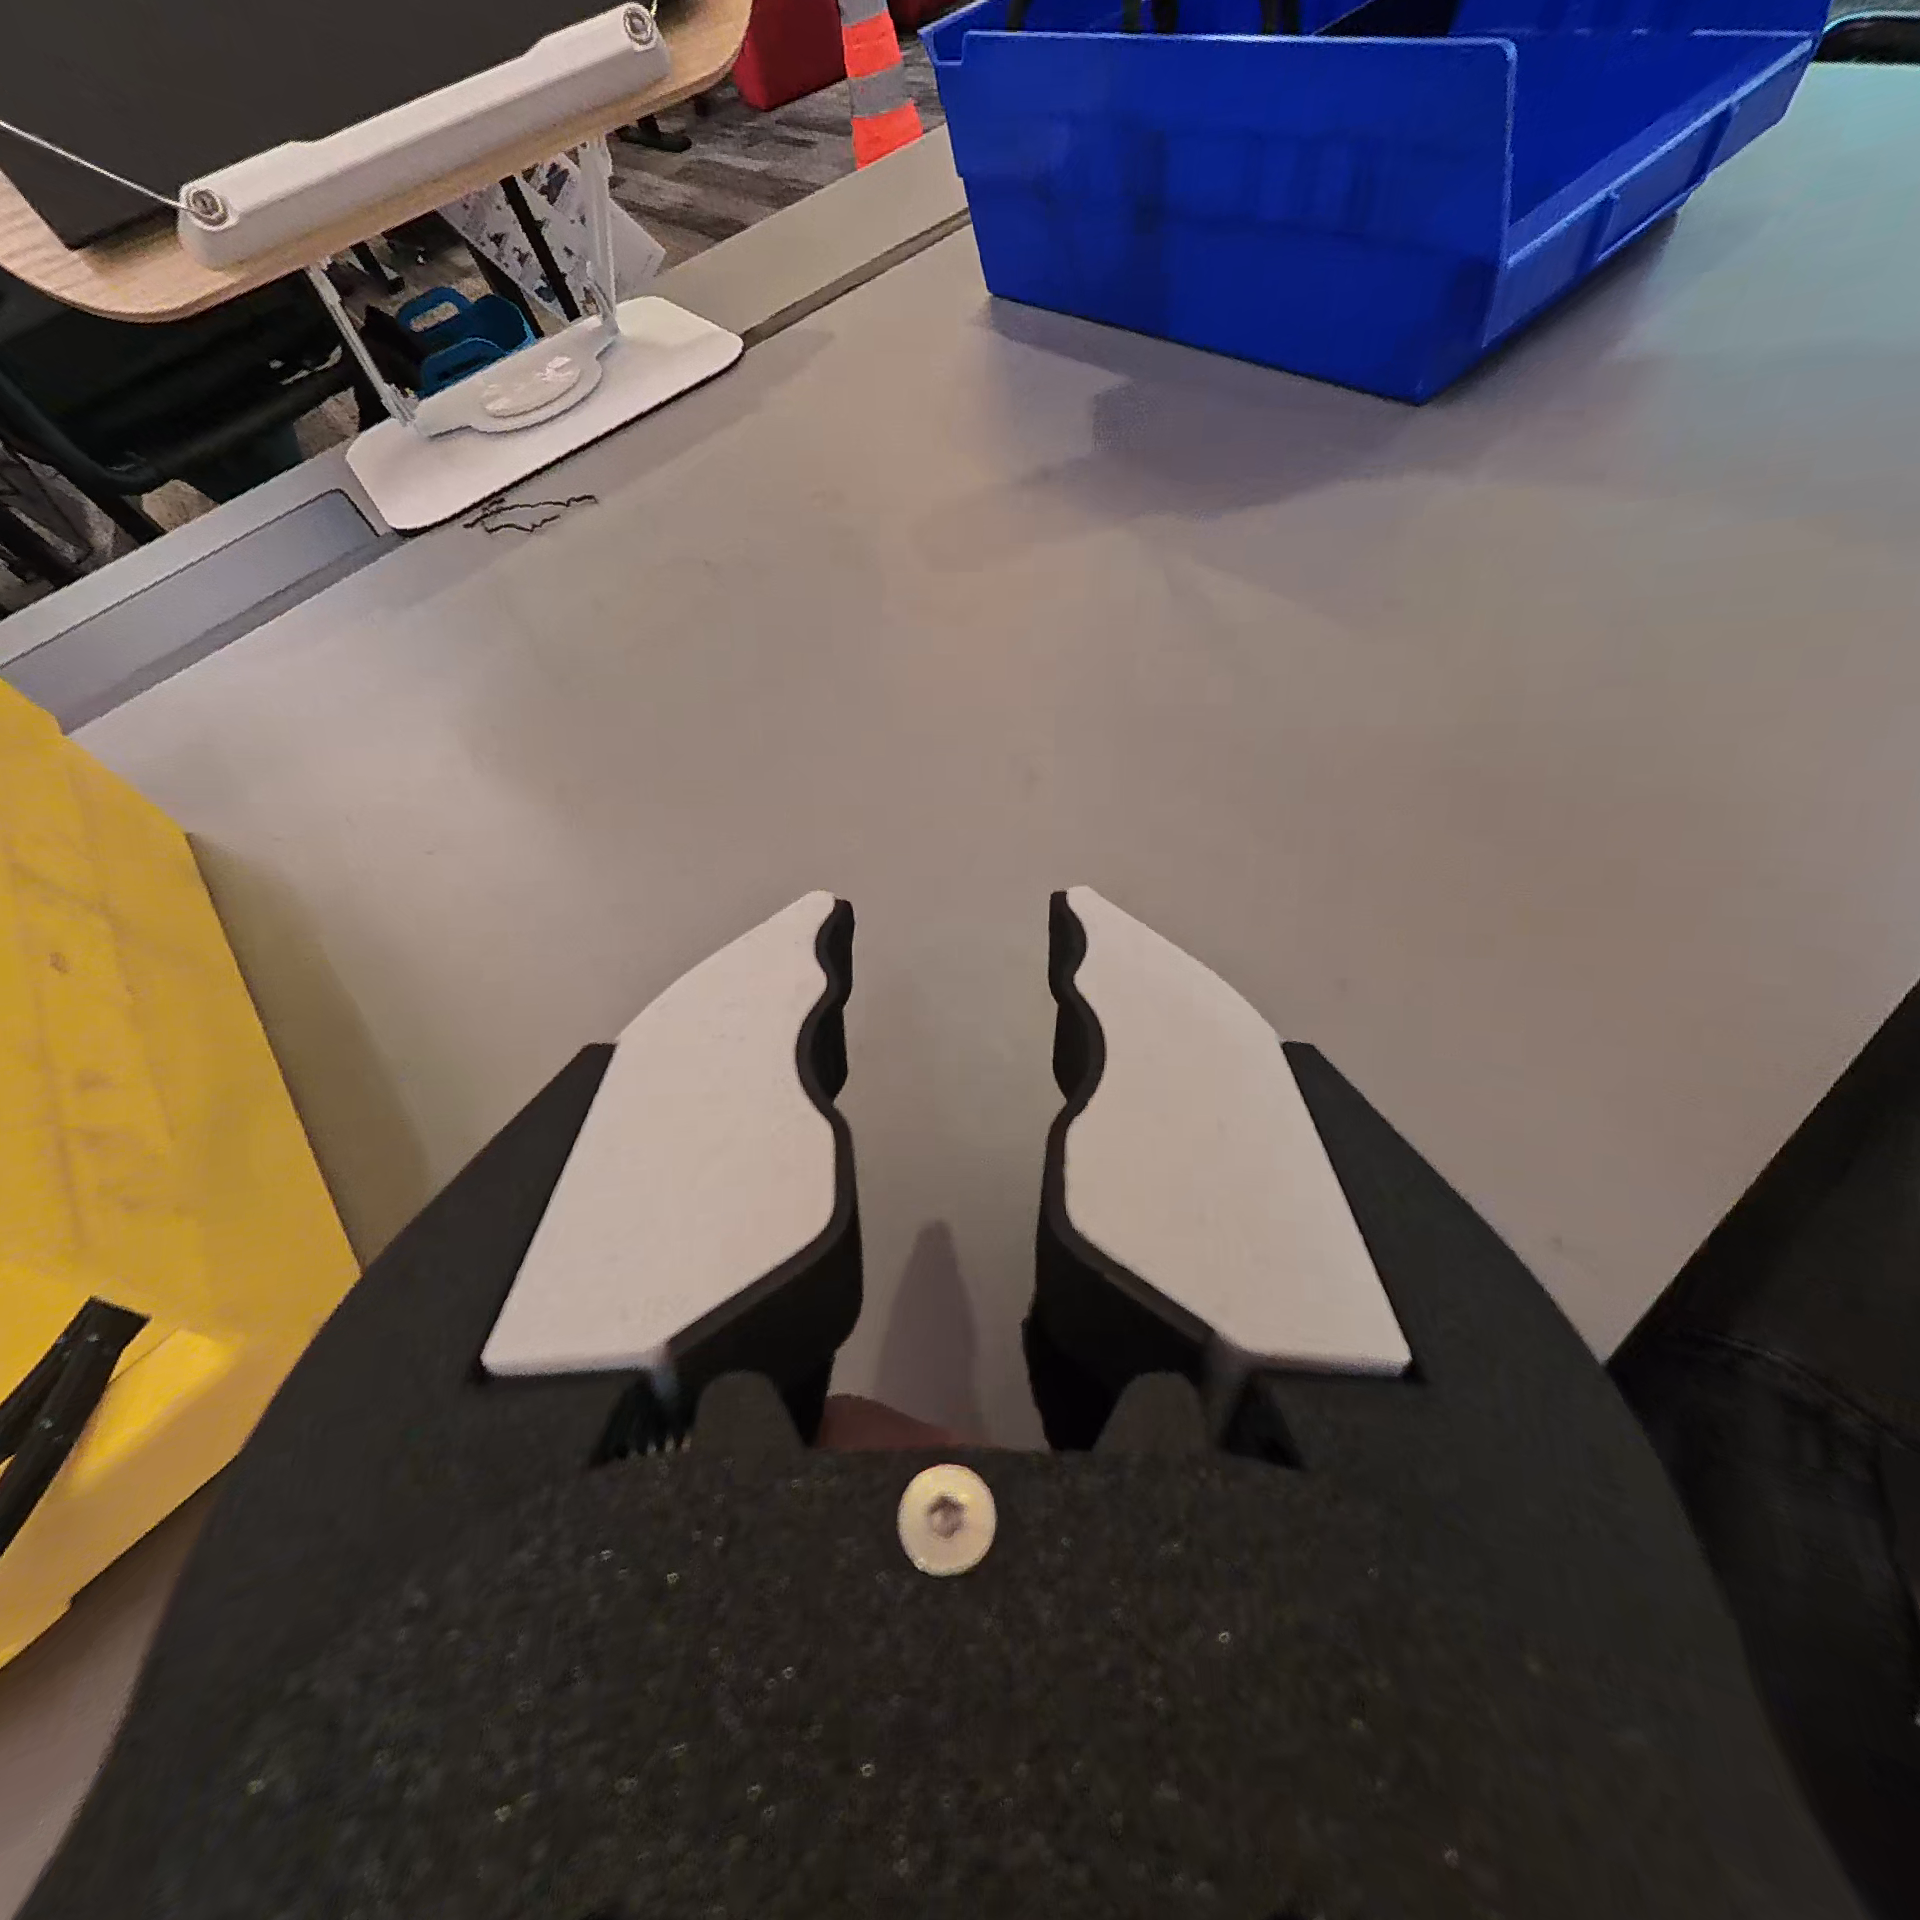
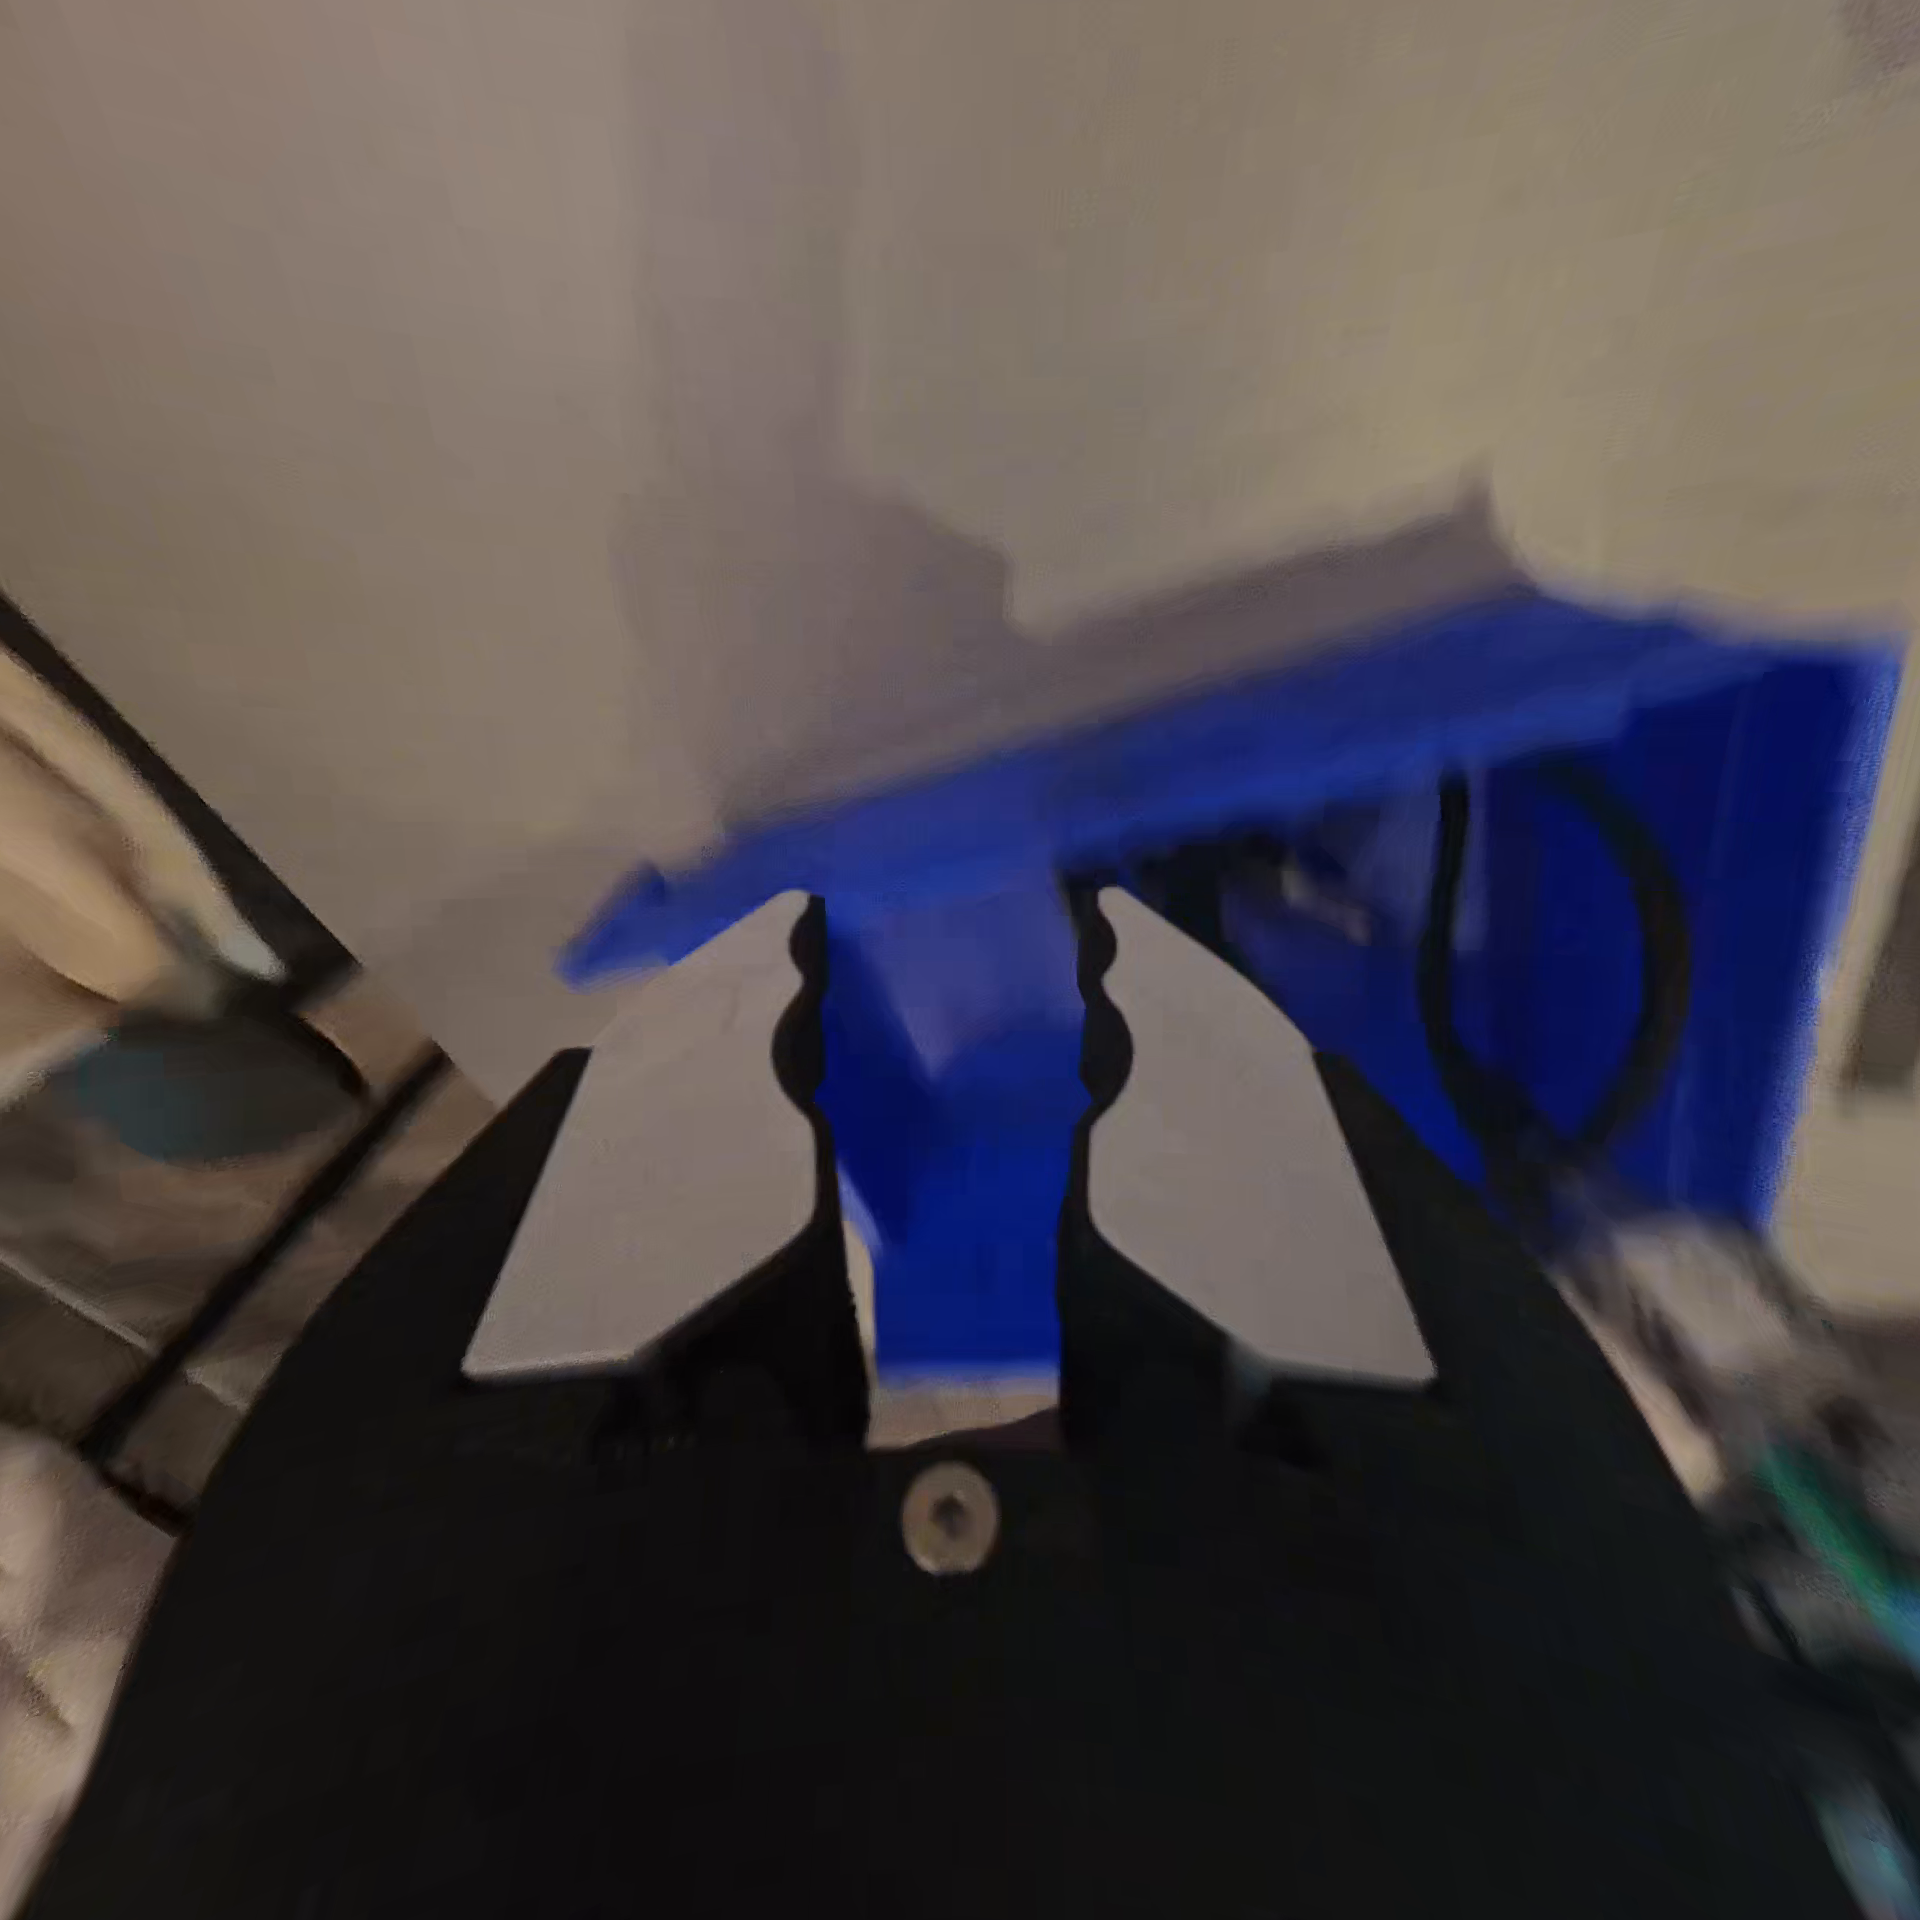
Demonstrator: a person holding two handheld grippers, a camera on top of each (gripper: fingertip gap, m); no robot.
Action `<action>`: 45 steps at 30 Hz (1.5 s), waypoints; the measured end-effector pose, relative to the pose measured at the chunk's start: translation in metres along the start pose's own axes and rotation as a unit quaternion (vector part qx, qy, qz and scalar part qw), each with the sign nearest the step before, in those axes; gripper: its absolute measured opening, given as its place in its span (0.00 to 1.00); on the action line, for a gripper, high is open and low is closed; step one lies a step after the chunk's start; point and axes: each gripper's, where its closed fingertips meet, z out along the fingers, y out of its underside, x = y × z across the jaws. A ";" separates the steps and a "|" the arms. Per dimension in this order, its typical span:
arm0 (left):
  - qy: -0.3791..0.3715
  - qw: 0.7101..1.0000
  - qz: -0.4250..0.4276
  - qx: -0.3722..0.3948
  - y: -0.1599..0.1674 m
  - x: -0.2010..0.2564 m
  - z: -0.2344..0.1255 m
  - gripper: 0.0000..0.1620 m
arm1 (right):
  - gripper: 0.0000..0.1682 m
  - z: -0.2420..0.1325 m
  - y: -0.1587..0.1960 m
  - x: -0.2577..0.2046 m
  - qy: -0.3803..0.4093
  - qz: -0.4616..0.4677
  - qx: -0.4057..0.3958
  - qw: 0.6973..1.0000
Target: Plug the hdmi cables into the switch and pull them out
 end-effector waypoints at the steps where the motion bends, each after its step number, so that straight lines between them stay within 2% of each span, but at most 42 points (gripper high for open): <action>1: -0.002 1.000 -0.002 0.001 0.001 -0.001 -0.002 0.22 | 0.28 0.002 -0.027 -0.007 -0.037 0.002 0.051 0.998; 5: -0.005 1.000 -0.021 0.007 0.002 -0.009 -0.009 0.22 | 0.30 0.003 -0.102 -0.034 -0.148 0.002 0.207 0.967; 7: -0.002 0.999 -0.032 0.010 0.003 -0.010 -0.010 0.22 | 0.26 -0.005 -0.139 -0.049 -0.211 0.008 0.298 0.931; 9: 0.002 0.999 -0.039 0.011 0.002 -0.010 -0.010 0.22 | 0.26 -0.011 -0.168 -0.056 -0.251 0.023 0.356 0.900; 12: 0.000 0.999 -0.033 0.012 0.000 -0.008 -0.010 0.22 | 0.25 -0.027 -0.195 -0.072 -0.308 0.032 0.415 0.856; 15: -0.002 1.000 -0.028 0.010 0.001 -0.008 -0.010 0.22 | 0.26 -0.044 -0.196 -0.099 -0.289 0.010 0.463 0.838; 17: -0.002 0.999 -0.031 0.006 0.004 -0.009 -0.011 0.22 | 0.27 -0.057 -0.174 -0.117 -0.231 0.000 0.503 0.833; 20: -0.007 0.999 -0.039 0.008 0.006 -0.013 -0.017 0.22 | 0.32 -0.081 -0.097 -0.122 -0.097 0.022 0.552 0.828; 23: -0.004 0.999 -0.049 0.012 0.005 -0.013 -0.020 0.22 | 0.28 -0.106 0.027 -0.076 0.072 0.094 0.571 0.812; 25: 0.002 0.999 -0.049 0.007 0.007 -0.011 -0.017 0.22 | 0.29 -0.106 0.131 -0.022 0.201 0.160 0.521 0.814; 26: 0.004 0.999 -0.046 0.003 0.008 -0.010 -0.016 0.22 | 0.29 -0.100 0.181 0.001 0.232 0.197 0.494 0.814; 28: 0.007 0.999 -0.035 -0.003 0.009 -0.006 -0.012 0.22 | 0.31 -0.076 0.275 0.047 0.272 0.284 0.427 0.814; 29: 0.009 1.000 -0.030 -0.004 0.009 -0.004 -0.011 0.22 | 0.31 -0.059 0.311 0.064 0.263 0.329 0.413 0.807; 30: 0.011 1.000 -0.025 -0.006 0.008 -0.001 -0.009 0.22 | 0.35 -0.041 0.330 0.074 0.212 0.371 0.429 0.795; 31: 0.013 1.000 -0.021 -0.007 0.007 0.001 -0.007 0.22 | 0.37 -0.027 0.334 0.079 0.135 0.402 0.470 0.774; 32: 0.014 1.000 -0.017 -0.010 0.007 0.003 -0.004 0.22 | 0.34 -0.016 0.334 0.085 0.074 0.424 0.505 0.748; 33: 0.015 1.000 -0.013 -0.013 0.007 0.004 -0.002 0.22 | 0.33 -0.006 0.336 0.096 0.056 0.442 0.526 0.724; 35: 0.016 1.000 -0.007 -0.019 0.009 0.006 0.002 0.22 | 0.37 0.018 0.348 0.126 0.100 0.486 0.520 0.695; 36: 0.018 1.000 -0.008 -0.017 0.009 0.008 0.002 0.22 | 0.36 0.028 0.345 0.136 0.102 0.503 0.516 0.686; 39: 0.022 1.000 -0.014 -0.014 0.009 0.009 0.002 0.22 | 0.12 0.031 0.293 0.125 -0.017 0.463 0.552 0.693; 43: 0.013 1.000 -0.016 -0.012 0.010 0.003 -0.002 0.22 | 0.06 -0.013 0.247 0.104 0.003 0.432 0.589 0.683; 45: 0.011 1.000 -0.018 -0.006 0.007 0.001 -0.005 0.22 | 0.06 -0.028 0.223 0.095 0.069 0.416 0.573 0.703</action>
